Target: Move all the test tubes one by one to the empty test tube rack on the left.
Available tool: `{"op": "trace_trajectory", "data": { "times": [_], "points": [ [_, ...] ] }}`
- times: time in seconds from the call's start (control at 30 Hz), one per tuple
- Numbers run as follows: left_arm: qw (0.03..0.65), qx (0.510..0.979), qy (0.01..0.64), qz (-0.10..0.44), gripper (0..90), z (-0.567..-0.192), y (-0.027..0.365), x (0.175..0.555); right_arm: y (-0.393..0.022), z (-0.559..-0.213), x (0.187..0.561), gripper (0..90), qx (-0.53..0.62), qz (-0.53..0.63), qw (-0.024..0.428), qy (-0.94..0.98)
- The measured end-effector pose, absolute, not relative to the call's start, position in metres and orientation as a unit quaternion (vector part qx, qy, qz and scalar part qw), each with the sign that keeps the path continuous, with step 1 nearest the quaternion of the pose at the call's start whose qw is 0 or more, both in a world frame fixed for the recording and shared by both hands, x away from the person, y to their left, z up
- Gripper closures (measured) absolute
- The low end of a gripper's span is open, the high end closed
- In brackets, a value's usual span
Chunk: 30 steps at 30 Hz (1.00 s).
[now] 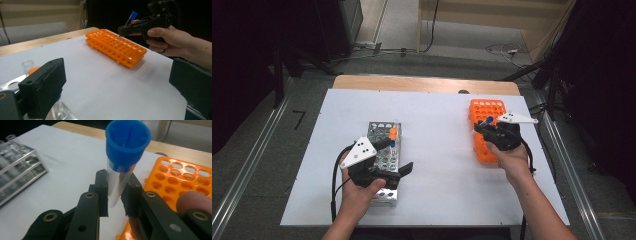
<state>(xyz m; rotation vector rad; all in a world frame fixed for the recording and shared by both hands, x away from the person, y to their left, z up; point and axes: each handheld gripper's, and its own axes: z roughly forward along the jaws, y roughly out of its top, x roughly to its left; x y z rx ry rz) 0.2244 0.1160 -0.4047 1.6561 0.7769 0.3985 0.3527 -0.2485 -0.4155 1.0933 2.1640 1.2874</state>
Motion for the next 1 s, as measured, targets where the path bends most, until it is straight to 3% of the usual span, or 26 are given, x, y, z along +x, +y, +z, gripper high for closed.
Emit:
{"op": "trace_trajectory", "data": {
  "times": [0.43,0.7,1.0],
  "points": [
    [0.586,0.738,0.298,0.153,13.2,-0.401,0.073,0.232,-0.22,-0.421,0.285,74.3,0.315,0.471,0.151,0.81],
    [0.592,0.755,0.255,0.122,41.5,-0.404,0.057,0.226,-0.198,-0.427,0.261,74.3,0.262,0.465,0.116,0.838],
    [0.583,0.776,0.223,0.091,56.9,-0.41,0.042,0.225,-0.175,-0.429,0.244,74.3,0.221,0.454,0.091,0.858]
  ]
}}
